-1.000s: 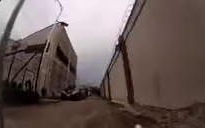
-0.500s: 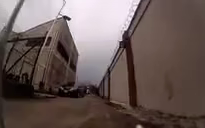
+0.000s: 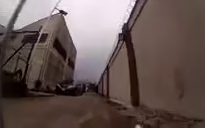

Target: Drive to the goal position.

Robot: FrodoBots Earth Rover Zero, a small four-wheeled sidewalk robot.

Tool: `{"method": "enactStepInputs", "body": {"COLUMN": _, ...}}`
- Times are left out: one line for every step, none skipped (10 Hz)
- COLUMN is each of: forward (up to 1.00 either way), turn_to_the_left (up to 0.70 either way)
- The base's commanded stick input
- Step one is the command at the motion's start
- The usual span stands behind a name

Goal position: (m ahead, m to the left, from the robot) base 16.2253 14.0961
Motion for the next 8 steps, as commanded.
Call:
{"method": "enactStepInputs", "body": {"forward": 0.84, "turn_to_the_left": 0.33}}
{"method": "enactStepInputs", "body": {"forward": 0.84, "turn_to_the_left": 0.33}}
{"method": "enactStepInputs", "body": {"forward": 0.84, "turn_to_the_left": 0.33}}
{"method": "enactStepInputs", "body": {"forward": 0.84, "turn_to_the_left": 0.33}}
{"method": "enactStepInputs", "body": {"forward": 0.84, "turn_to_the_left": 0.33}}
{"method": "enactStepInputs", "body": {"forward": 0.84, "turn_to_the_left": 0.31}}
{"method": "enactStepInputs", "body": {"forward": 0.84, "turn_to_the_left": 0.13}}
{"method": "enactStepInputs", "body": {"forward": 0.84, "turn_to_the_left": 0.04}}
